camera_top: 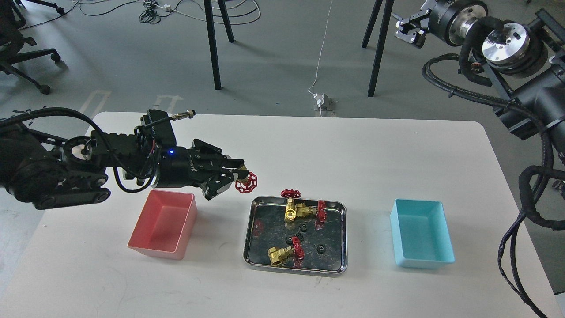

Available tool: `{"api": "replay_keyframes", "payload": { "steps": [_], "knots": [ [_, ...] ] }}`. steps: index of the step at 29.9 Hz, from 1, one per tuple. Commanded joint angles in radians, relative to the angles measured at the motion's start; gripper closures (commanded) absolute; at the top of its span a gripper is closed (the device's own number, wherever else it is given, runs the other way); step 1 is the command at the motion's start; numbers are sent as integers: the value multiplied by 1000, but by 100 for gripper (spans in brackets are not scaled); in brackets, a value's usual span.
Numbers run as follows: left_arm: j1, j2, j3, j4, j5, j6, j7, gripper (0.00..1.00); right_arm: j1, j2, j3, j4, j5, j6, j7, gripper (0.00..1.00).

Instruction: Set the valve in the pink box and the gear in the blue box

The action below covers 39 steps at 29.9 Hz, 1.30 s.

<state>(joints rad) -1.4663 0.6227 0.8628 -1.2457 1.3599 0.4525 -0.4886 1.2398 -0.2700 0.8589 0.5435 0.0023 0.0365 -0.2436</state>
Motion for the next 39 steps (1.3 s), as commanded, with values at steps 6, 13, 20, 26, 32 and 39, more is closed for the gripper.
{"api": "replay_keyframes", "payload": {
  "steps": [6, 13, 20, 26, 32, 39],
  "knots": [
    [-23, 291, 22, -95, 192, -5, 0, 87, 47, 2, -3, -2, -7, -14, -2, 0],
    [101, 407, 7, -89, 340, -2, 0, 87, -3, 2, -3, 3, -5, -14, -2, 0],
    [184, 391, -45, -71, 341, -2, 0, 87, -25, 2, -3, 6, -5, -14, -2, 0],
    [265, 335, -99, 17, 337, -6, 0, 87, -40, 1, -1, 9, -4, -14, -2, 0],
    [320, 278, -108, 100, 321, -8, 0, 87, -52, -2, -1, 9, -4, -14, -2, 0],
    [343, 233, -110, 121, 318, -6, 0, 87, -59, -5, -1, 9, -4, -14, 0, 0]
  ]
}}
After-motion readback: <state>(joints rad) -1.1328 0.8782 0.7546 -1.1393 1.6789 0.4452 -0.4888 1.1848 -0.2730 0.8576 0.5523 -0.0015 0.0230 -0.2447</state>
